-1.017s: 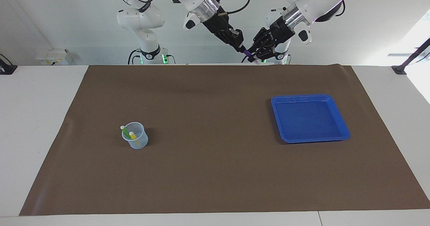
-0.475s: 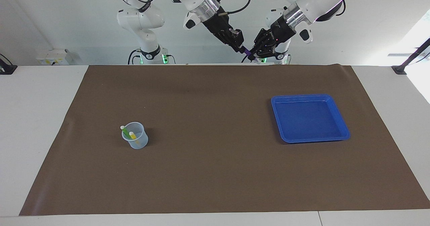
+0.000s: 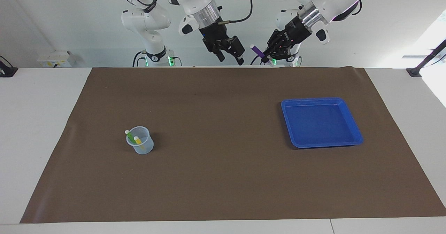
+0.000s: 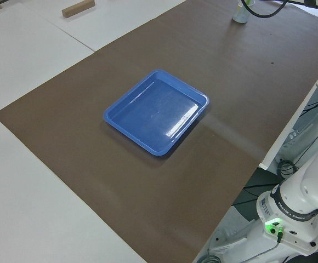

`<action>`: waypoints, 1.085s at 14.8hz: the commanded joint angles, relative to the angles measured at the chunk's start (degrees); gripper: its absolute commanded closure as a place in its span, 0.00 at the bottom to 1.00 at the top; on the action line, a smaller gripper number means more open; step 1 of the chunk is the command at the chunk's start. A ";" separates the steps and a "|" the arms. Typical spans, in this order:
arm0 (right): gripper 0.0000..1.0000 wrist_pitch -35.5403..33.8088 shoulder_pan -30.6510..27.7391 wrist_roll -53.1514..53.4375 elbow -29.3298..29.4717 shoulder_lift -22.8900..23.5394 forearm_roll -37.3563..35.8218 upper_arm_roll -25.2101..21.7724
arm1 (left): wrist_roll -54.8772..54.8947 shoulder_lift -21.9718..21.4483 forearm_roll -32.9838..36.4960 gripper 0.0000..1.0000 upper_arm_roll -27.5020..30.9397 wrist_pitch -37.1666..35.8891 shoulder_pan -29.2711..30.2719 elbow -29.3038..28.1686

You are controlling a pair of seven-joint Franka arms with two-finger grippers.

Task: Right arm passes pens to left for tray arrangement
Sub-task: 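Place the purple pen in the tray while the right gripper returns to the cup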

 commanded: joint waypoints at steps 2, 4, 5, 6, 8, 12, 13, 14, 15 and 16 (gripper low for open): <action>0.00 -1.50 -0.59 -14.97 -5.08 -2.72 -3.04 -5.77 | 16.42 -1.93 -0.40 1.00 0.11 -5.38 7.46 -1.96; 0.00 -2.46 -0.59 -21.75 -6.67 -3.34 -4.70 -9.38 | 27.67 -1.41 2.57 1.00 0.11 -8.64 11.16 -1.87; 0.00 -3.51 -0.59 -24.74 -6.85 -3.43 -5.75 -11.13 | 32.94 -1.06 5.64 1.00 0.11 -9.52 12.48 -1.87; 0.00 -4.31 -0.59 -28.25 -7.64 -3.87 -6.90 -12.72 | 37.87 0.08 7.15 1.00 0.11 -9.96 13.63 -1.79; 0.00 -4.31 -0.59 -35.98 -10.09 -4.83 -10.23 -15.80 | 47.45 1.57 11.71 1.00 0.11 -10.23 15.83 -1.35; 0.00 -3.88 -0.59 -49.53 -11.07 -3.88 -18.67 -20.46 | 66.70 6.66 20.24 1.00 0.11 -8.83 18.20 0.66; 0.00 -3.61 -0.68 -51.99 -11.07 -3.35 -19.82 -21.16 | 70.31 8.59 22.78 1.00 0.11 -7.87 18.47 1.37; 0.00 -3.44 -0.68 -54.63 -10.98 -2.65 -20.44 -22.22 | 73.31 10.44 25.68 1.00 0.11 -6.29 18.39 2.08; 0.00 -3.26 -0.60 -57.26 -10.63 -1.60 -20.70 -23.44 | 75.77 12.37 28.40 1.00 0.02 -4.97 18.30 2.60; 0.00 -2.04 -0.68 -59.21 -10.46 -0.37 -20.71 -23.89 | 78.50 15.00 31.22 1.00 0.02 -3.83 18.21 3.91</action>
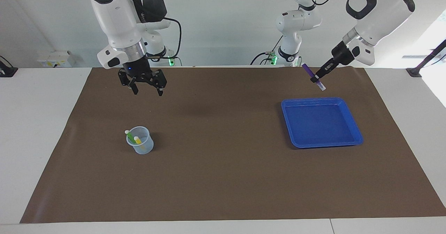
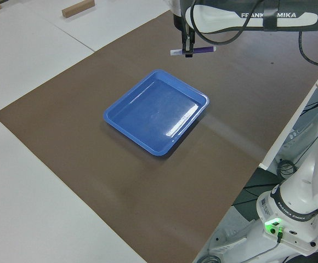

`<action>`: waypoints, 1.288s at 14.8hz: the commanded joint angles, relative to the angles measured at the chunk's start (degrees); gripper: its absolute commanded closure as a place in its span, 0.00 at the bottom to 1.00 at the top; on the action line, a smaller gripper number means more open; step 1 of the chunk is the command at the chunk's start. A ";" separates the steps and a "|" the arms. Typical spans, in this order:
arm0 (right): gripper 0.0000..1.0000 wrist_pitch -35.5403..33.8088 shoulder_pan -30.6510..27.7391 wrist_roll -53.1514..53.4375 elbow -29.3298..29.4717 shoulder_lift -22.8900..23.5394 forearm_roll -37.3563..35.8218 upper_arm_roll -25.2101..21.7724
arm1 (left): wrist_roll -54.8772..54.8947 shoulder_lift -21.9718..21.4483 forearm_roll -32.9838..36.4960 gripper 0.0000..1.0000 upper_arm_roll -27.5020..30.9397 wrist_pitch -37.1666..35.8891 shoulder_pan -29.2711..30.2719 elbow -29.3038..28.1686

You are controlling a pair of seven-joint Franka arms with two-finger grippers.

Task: Right arm passes pens to left for tray arrangement
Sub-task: 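Place the purple pen in the tray while the right gripper returns to the cup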

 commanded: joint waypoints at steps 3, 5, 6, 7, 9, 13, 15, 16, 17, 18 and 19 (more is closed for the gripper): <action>0.00 6.25 -0.10 -6.71 1.42 6.45 -1.36 -2.10 | 12.57 12.52 10.89 1.00 -0.51 5.18 -0.55 7.10; 0.01 8.98 -0.10 -8.90 3.44 9.88 -1.37 -2.19 | 14.33 15.95 13.17 1.00 -0.68 8.96 -1.16 7.11; 0.02 10.04 -0.19 -10.14 4.67 11.47 -1.37 -2.28 | 15.65 17.45 14.40 1.00 -0.60 11.51 -2.56 7.11; 0.04 11.18 -0.19 -11.19 5.90 13.31 -1.45 -2.28 | 15.92 18.59 15.02 1.00 -0.68 13.36 -3.01 6.85; 0.08 13.72 -0.19 -11.73 6.26 15.43 -1.45 -2.37 | 16.89 20.36 16.17 1.00 -0.60 15.83 -4.58 6.58; 0.13 16.98 -0.11 -15.06 5.38 17.98 -1.37 -2.37 | 19.09 21.33 16.26 1.00 -0.60 20.48 -5.30 3.08; 0.16 18.30 -0.19 -16.90 4.51 18.69 -1.37 -2.37 | 19.09 21.24 16.17 1.00 -0.60 22.77 -6.18 0.62; 0.19 18.66 -0.19 -17.79 3.55 18.51 -1.28 -2.37 | 18.91 21.33 16.17 1.00 -0.60 23.30 -6.18 0.08; 0.21 18.49 -0.19 -18.23 2.93 18.17 -1.28 -2.37 | 18.56 21.50 16.17 1.00 -0.60 23.57 -6.27 -0.01; 0.23 18.05 -0.19 -18.41 2.05 17.81 -1.28 -2.37 | 17.86 22.46 16.17 1.00 -0.60 23.57 -6.35 -0.27; 0.24 17.87 -0.19 -18.41 1.61 17.55 -1.28 -2.46 | 17.33 22.65 16.17 1.00 -0.60 23.75 -6.35 -0.71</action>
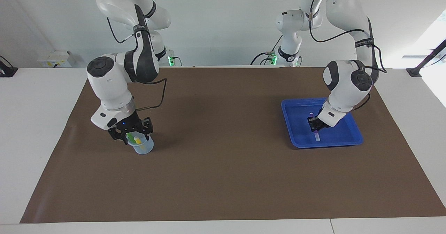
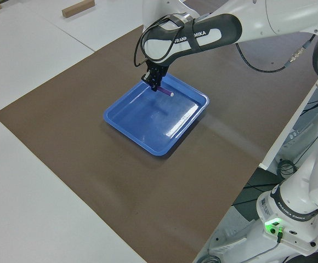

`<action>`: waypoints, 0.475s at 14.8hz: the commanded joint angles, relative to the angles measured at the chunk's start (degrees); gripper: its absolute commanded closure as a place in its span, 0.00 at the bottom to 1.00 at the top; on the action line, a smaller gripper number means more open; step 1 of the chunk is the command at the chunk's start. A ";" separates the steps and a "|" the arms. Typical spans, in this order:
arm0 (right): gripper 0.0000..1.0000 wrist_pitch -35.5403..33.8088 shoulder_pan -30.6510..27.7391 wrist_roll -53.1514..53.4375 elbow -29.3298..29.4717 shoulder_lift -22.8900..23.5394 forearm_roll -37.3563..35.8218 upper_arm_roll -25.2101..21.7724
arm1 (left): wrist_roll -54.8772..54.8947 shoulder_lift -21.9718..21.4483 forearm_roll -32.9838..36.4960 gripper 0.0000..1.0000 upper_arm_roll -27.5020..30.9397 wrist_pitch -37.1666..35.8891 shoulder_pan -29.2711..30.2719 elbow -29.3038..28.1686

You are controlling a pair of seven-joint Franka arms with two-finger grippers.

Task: Right arm passes pens to left for tray arrangement
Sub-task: 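Place the purple pen in the tray while the right gripper returns to the cup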

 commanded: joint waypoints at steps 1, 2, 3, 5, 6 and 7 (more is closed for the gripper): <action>0.27 0.49 -0.16 -1.31 -2.68 -1.34 -0.83 -0.11 | -1.05 0.43 1.08 1.00 0.37 2.01 -0.58 -1.73; 0.30 0.67 -0.16 -1.66 -2.78 -1.52 -0.92 -0.11 | -1.22 0.43 1.08 1.00 0.37 2.01 -0.58 -1.82; 0.36 1.02 -0.16 -2.01 -2.78 -1.52 -0.84 -0.11 | -1.75 0.43 1.08 1.00 0.37 2.09 -0.67 -1.99; 0.59 1.02 -0.16 -2.10 -2.78 -1.43 -0.83 -0.11 | -2.45 0.43 1.08 1.00 0.28 2.97 -0.67 -2.70; 0.78 0.67 -0.16 -2.19 -2.69 -1.52 -0.83 -0.11 | -2.46 0.34 1.08 1.00 0.28 3.24 -0.67 -3.13; 0.99 0.50 -0.16 -2.53 -2.78 -1.52 -0.83 -0.19 | -2.46 0.17 1.08 1.00 0.28 3.24 -0.67 -3.40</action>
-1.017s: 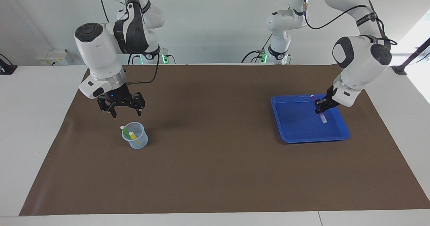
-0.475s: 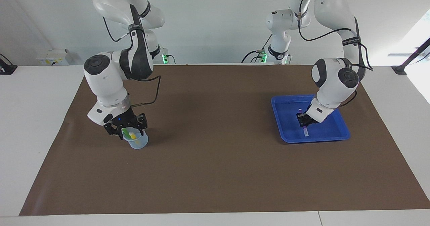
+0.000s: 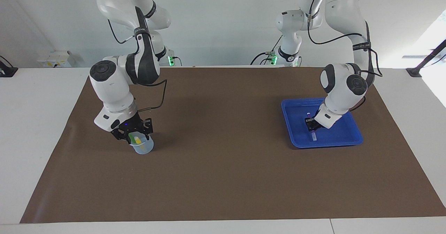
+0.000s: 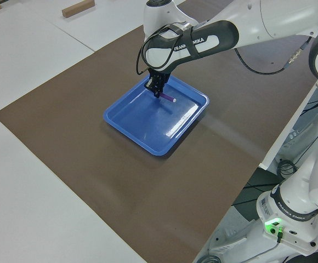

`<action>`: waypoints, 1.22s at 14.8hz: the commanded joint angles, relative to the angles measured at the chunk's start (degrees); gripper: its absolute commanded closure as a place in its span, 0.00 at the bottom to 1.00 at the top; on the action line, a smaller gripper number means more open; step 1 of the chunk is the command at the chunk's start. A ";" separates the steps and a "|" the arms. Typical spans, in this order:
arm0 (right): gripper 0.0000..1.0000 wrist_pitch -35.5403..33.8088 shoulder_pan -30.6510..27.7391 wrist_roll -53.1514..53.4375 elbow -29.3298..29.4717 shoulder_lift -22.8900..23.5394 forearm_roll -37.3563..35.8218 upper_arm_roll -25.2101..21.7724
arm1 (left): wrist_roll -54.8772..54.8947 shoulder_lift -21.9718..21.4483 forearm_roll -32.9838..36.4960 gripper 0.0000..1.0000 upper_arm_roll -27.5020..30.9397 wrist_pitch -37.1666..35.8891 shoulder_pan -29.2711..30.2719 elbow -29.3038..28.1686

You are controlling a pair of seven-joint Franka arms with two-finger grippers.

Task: Right arm passes pens to left for tray arrangement
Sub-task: 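Place the purple pen in the tray while the right gripper returns to the cup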

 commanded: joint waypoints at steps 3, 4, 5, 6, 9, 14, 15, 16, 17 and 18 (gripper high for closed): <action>1.00 -0.17 -0.25 -1.79 -1.64 -1.87 -0.83 -0.26 | -1.57 -0.84 1.08 1.00 0.28 0.75 -1.26 -2.47; 1.00 -0.52 -0.16 -1.79 -1.55 -2.14 -0.83 -0.26 | -2.53 -1.10 1.08 1.00 0.28 1.01 -2.14 -2.91; 1.00 -1.04 -0.16 -1.70 -1.38 -2.57 -0.83 -0.26 | -3.15 -1.19 1.08 1.00 0.28 1.18 -2.23 -3.09; 1.00 -1.83 -0.25 -1.70 -0.94 -3.36 -0.83 -0.26 | -3.07 -1.19 1.08 1.00 0.28 1.27 -2.23 -3.17; 1.00 -4.55 -0.16 -1.52 -0.41 -6.52 -0.75 -0.26 | -1.58 -1.28 1.08 0.01 0.37 1.36 -2.15 -3.26; 1.00 -11.22 -0.16 -0.91 1.34 -11.89 0.13 0.00 | -1.49 -1.19 1.08 0.00 0.28 0.40 -1.97 -1.95; 1.00 -13.33 -0.16 0.05 3.18 -11.98 0.22 0.35 | -1.48 -1.19 1.08 0.00 0.19 -1.00 -1.88 -1.07; 1.00 -15.53 -0.08 1.80 5.02 -11.81 0.57 0.62 | -1.40 -1.28 1.08 0.00 0.19 -3.36 -1.80 0.59; 1.00 -17.11 0.01 4.86 6.69 -11.28 2.84 0.88 | -1.40 -1.45 1.08 0.00 0.11 -6.43 -1.62 2.52; 1.00 -17.30 0.01 8.72 7.23 -11.11 5.90 1.23 | -1.31 -1.72 0.90 0.00 0.11 -9.68 -1.53 4.80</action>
